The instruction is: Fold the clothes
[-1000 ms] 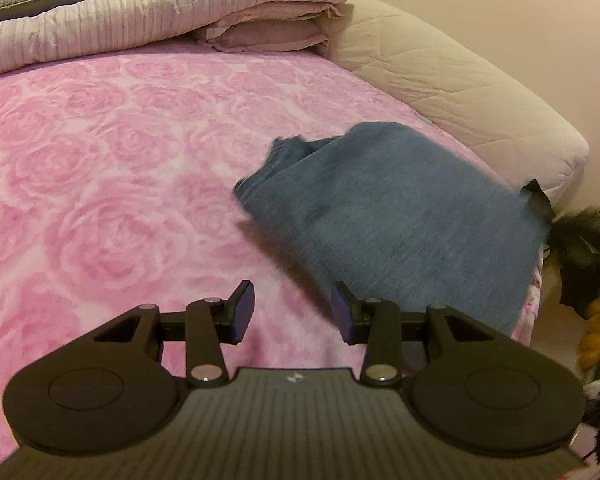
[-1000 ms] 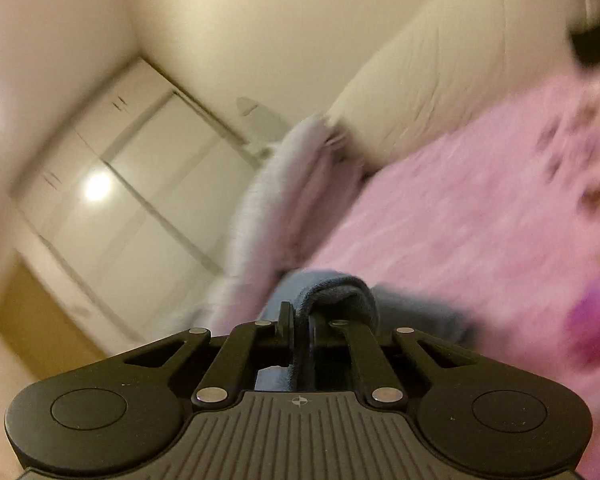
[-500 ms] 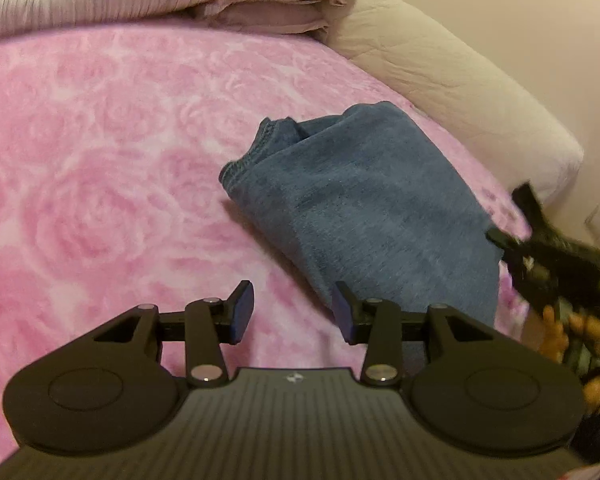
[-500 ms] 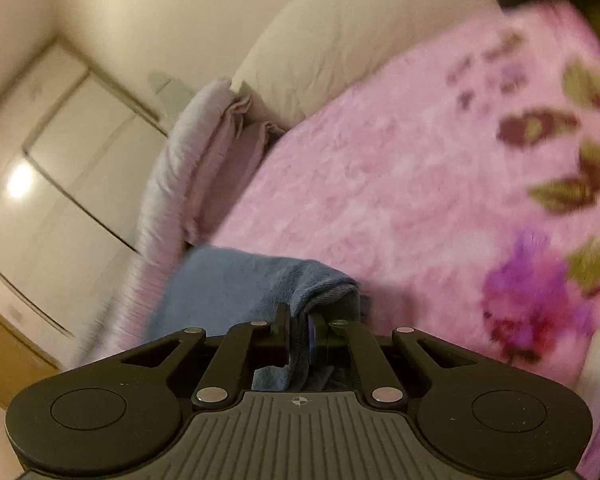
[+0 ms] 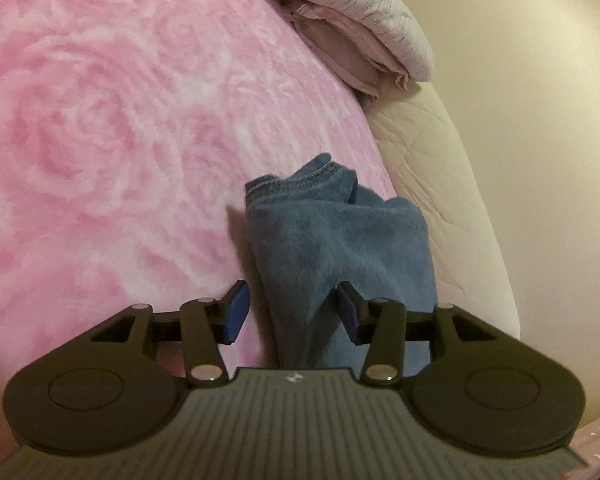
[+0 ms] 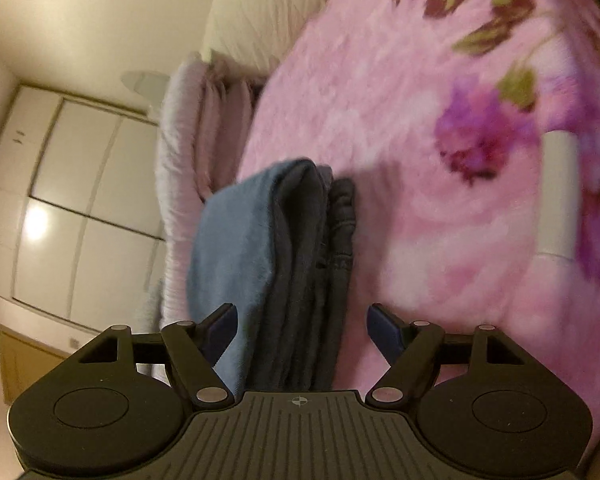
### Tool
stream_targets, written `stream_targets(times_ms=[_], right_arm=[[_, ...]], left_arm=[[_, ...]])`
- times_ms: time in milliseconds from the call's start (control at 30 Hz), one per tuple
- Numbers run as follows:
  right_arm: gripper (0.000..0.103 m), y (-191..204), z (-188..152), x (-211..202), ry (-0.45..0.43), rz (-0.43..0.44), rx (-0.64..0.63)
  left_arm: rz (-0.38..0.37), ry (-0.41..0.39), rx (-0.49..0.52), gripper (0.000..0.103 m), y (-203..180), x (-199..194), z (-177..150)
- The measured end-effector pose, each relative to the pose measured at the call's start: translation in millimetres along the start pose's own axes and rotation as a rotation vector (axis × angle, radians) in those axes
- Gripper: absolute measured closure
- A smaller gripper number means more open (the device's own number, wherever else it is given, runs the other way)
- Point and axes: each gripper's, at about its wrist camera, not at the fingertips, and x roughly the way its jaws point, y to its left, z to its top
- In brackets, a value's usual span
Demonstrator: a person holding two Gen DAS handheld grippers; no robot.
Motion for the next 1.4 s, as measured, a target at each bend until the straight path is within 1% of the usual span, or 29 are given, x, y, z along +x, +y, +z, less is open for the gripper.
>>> stream_targets(times_ms=[67, 100, 133, 167, 200, 233, 267, 333, 433, 467, 533, 633, 733, 867, 1000, 1100, 1200, 1267, 1300, 1333, 1367, 1400], right_arm=[[0.028, 3.8, 3.9, 8.0, 0.013, -0.021, -0.028], [0.030, 6.9, 6.1, 14.0, 0.021, -0.045, -0.047], [0.046, 9.9, 8.7, 20.3, 0.032, -0.060, -0.065], [0.055, 12.6, 11.5, 26.7, 0.046, -0.071, -0.082], [0.061, 12.4, 13.7, 32.0, 0.059, -0.076, -0.080], [0.065, 10.4, 15.7, 36.6, 0.071, -0.077, -0.068], [0.067, 8.9, 17.6, 39.1, 0.079, -0.073, -0.063], [0.072, 7.3, 18.0, 36.7, 0.084, -0.060, -0.064], [0.077, 6.9, 13.7, 30.1, 0.075, -0.037, -0.068], [0.077, 7.7, 11.9, 27.7, 0.078, -0.029, -0.069], [0.079, 11.0, 5.5, 22.6, 0.098, -0.016, -0.077], [0.079, 18.9, -15.1, 14.0, 0.169, 0.004, -0.091], [0.079, 27.9, -49.1, 9.3, 0.265, 0.015, -0.115], [0.079, 43.5, -94.2, 8.7, 0.384, 0.036, -0.167], [0.078, 69.2, -135.7, 18.4, 0.506, 0.073, -0.262], [0.078, 91.5, -156.3, 27.8, 0.562, 0.104, -0.341], [0.078, 112.6, -158.5, 43.1, 0.564, 0.105, -0.433], [0.078, 114.5, -152.3, 56.2, 0.548, 0.080, -0.451], [0.076, 112.3, -149.0, 62.9, 0.539, 0.061, -0.450], [0.071, 110.0, -145.9, 68.3, 0.533, 0.041, -0.445], [0.069, 107.9, -143.3, 67.6, 0.516, 0.031, -0.434], [0.062, 106.0, -141.0, 63.9, 0.492, 0.027, -0.422]], left_arm=[[0.006, -0.004, 0.024, 0.060, -3.7, 10.7, 4.0], [0.010, -0.003, 0.033, 0.060, -6.1, 15.5, 6.0], [0.015, -0.003, 0.042, 0.060, -8.6, 20.2, 8.0], [0.022, 0.001, 0.055, 0.062, -11.8, 24.3, 9.8], [0.024, 0.003, 0.064, 0.064, -12.9, 26.1, 10.3], [0.026, 0.005, 0.072, 0.068, -13.8, 27.7, 10.8], [0.015, 0.002, 0.075, 0.073, -12.9, 24.8, 10.1], [-0.011, -0.012, 0.084, 0.079, -11.9, 16.7, 7.1], [-0.014, -0.050, 0.134, 0.081, -18.2, -7.8, -5.4], [-0.011, -0.064, 0.145, 0.081, -19.6, -18.3, -10.3], [0.002, -0.086, 0.122, 0.081, -14.5, -46.0, -20.5], [0.043, -0.133, 0.090, 0.081, -2.6, -95.6, -37.6], [0.098, -0.177, 0.052, 0.081, 13.0, -153.3, -59.0], [0.164, -0.266, 0.013, 0.081, 28.2, -226.6, -88.2], [0.212, -0.365, -0.050, 0.081, 39.2, -284.7, -118.3], [0.229, -0.362, -0.078, 0.081, 43.7, -303.1, -134.7], [0.208, -0.322, -0.088, 0.080, 42.8, -286.7, -141.0], [0.209, -0.281, -0.064, 0.078, 38.5, -277.9, -143.4], [0.216, -0.266, -0.045, 0.077, 35.8, -276.9, -144.8], [0.224, -0.252, -0.026, 0.076, 33.1, -275.8, -146.1], [0.226, -0.233, -0.002, 0.075, 30.7, -279.4, -146.1], [0.235, -0.211, 0.015, 0.075, 30.0, -285.2, -146.2]])
